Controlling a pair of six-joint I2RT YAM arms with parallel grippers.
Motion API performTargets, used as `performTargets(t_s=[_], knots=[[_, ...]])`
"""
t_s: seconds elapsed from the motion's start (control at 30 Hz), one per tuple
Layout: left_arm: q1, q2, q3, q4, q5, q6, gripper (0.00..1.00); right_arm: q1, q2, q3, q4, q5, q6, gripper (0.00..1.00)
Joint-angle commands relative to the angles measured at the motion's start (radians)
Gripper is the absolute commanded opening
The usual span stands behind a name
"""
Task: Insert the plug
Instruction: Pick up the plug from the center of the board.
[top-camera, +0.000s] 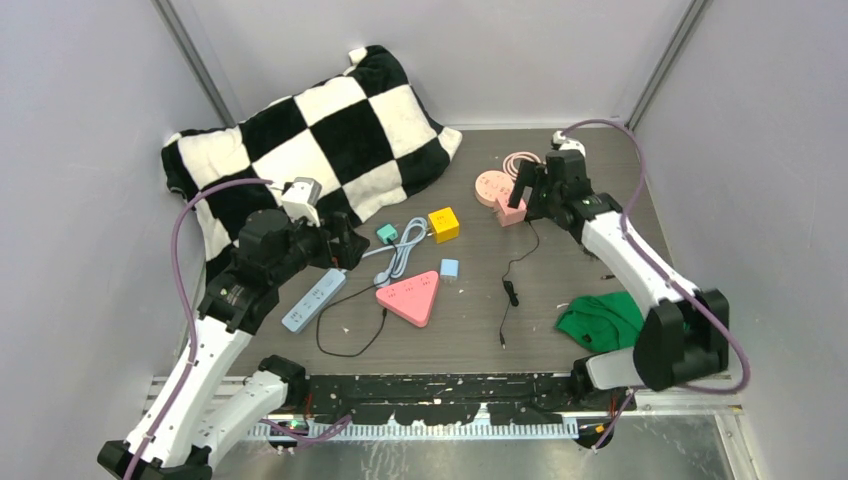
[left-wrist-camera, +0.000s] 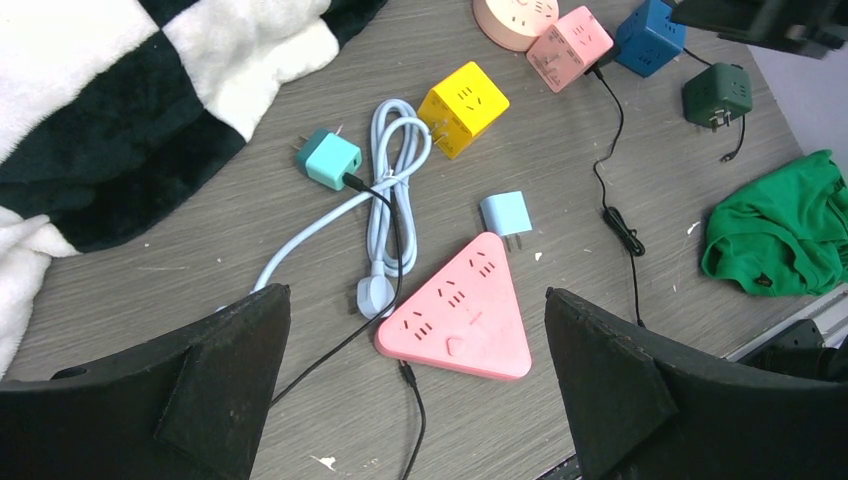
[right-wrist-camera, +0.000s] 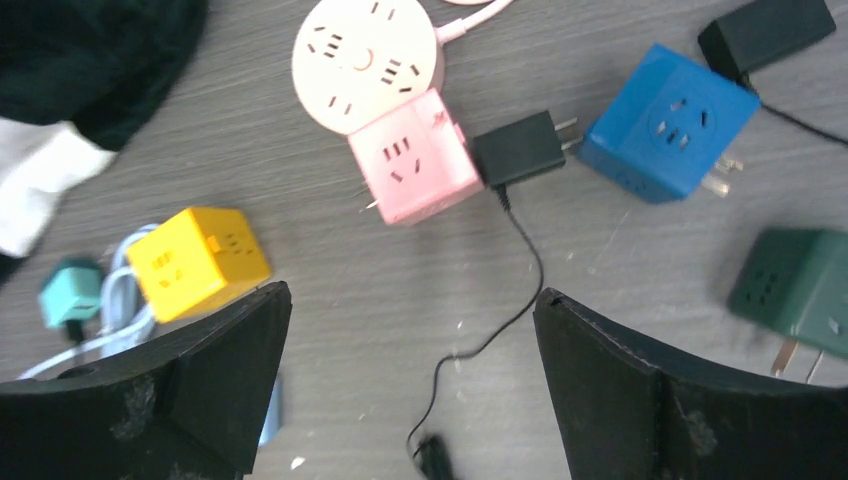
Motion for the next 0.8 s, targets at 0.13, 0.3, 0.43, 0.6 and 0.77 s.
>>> performTargets(t_s=[0.13, 0.3, 0.43, 0.6, 0.77], knots=[[0.006, -0.011, 0.001, 0.034, 0.026, 0.0, 1.0, -0.002, 0.255, 0.168, 0.11, 0.007, -0.195, 1.0], [0.006, -0.02, 0.003, 0.028, 0.023, 0.001, 1.0, -0.003, 0.367, 0.227, 0.081, -0.08, -0.239, 0.98], [0.006, -0.032, 0.005, 0.023, 0.004, 0.0, 1.0, -0.003, 0.435, 0.262, 0.059, -0.036, -0.242, 0.97], [0.006, -0.043, 0.002, 0.026, 0.009, 0.0, 1.0, -0.003, 0.49, 0.295, 0.046, -0.01, -0.266, 0.97], [0.006, -0.048, 0.003, 0.026, 0.011, 0.0, 1.0, -0.003, 0.53, 0.308, 0.033, -0.011, -0.29, 0.93]])
